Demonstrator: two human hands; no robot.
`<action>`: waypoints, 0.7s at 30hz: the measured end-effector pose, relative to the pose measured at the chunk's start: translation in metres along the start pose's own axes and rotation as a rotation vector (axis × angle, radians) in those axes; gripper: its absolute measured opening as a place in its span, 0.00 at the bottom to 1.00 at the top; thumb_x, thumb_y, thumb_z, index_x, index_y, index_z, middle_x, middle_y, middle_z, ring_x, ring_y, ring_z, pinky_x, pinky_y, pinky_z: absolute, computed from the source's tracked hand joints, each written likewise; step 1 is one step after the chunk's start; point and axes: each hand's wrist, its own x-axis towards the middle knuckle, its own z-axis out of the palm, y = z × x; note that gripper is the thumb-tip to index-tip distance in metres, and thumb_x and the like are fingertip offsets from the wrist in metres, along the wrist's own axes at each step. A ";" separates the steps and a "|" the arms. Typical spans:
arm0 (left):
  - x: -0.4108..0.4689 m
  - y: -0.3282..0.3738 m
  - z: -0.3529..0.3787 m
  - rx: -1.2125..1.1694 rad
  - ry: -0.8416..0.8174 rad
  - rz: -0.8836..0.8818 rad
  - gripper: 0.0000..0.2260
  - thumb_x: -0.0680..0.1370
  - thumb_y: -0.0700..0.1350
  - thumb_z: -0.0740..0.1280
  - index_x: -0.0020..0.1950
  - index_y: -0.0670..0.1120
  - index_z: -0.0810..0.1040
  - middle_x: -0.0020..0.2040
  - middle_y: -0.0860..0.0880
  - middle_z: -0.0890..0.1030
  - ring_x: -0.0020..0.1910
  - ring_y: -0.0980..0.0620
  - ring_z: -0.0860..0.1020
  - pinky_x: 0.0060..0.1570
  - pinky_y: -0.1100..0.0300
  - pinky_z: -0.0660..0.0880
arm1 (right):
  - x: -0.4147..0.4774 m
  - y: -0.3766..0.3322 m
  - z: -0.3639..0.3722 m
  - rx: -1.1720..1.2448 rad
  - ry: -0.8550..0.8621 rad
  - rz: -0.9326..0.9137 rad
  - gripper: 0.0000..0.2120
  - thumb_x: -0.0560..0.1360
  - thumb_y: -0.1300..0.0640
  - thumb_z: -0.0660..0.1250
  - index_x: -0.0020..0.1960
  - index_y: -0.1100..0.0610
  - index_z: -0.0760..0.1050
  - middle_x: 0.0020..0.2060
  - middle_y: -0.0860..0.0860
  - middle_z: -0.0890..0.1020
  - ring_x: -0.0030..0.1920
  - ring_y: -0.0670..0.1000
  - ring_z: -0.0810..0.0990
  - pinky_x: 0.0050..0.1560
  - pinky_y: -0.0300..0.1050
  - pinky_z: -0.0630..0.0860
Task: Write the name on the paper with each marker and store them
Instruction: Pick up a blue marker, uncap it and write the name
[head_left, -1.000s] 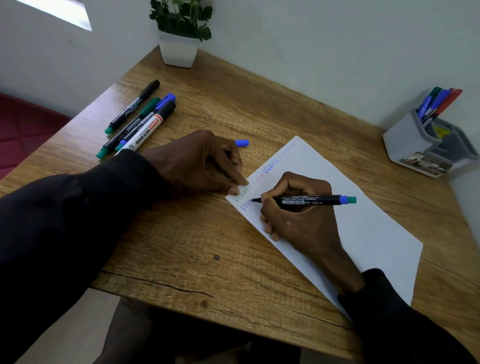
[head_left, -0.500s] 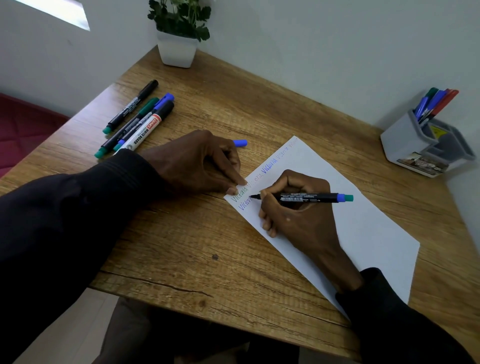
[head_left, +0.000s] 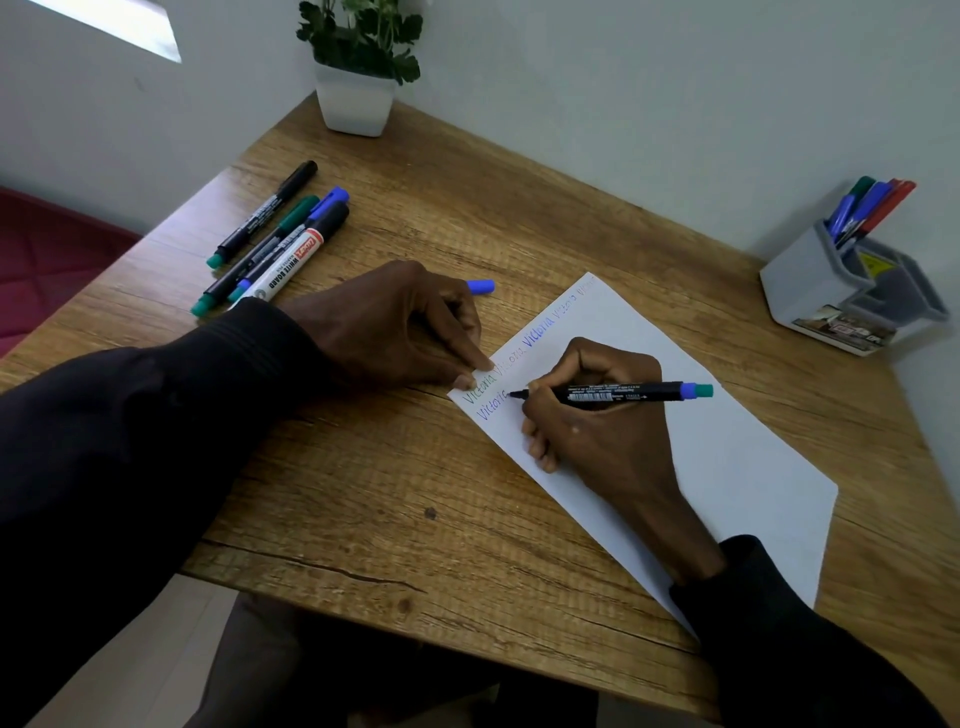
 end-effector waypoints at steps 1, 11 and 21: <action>0.000 0.000 0.000 0.005 0.002 0.001 0.15 0.70 0.43 0.76 0.47 0.63 0.79 0.50 0.58 0.80 0.51 0.65 0.78 0.45 0.77 0.72 | 0.000 0.000 0.000 0.020 0.008 0.012 0.08 0.71 0.66 0.71 0.35 0.63 0.76 0.26 0.57 0.82 0.22 0.56 0.81 0.23 0.43 0.75; -0.002 0.000 -0.002 0.021 0.038 -0.020 0.10 0.71 0.45 0.75 0.53 0.50 0.85 0.51 0.54 0.82 0.52 0.58 0.80 0.54 0.65 0.77 | 0.015 -0.007 -0.021 0.492 0.082 0.170 0.09 0.80 0.71 0.61 0.43 0.66 0.77 0.32 0.59 0.82 0.28 0.53 0.79 0.28 0.40 0.74; 0.002 -0.003 -0.004 0.174 0.556 -0.145 0.13 0.72 0.47 0.75 0.55 0.50 0.84 0.52 0.54 0.79 0.50 0.57 0.78 0.50 0.61 0.78 | 0.021 -0.021 -0.037 0.864 0.020 0.223 0.17 0.80 0.62 0.57 0.52 0.72 0.82 0.40 0.63 0.85 0.37 0.54 0.84 0.38 0.40 0.82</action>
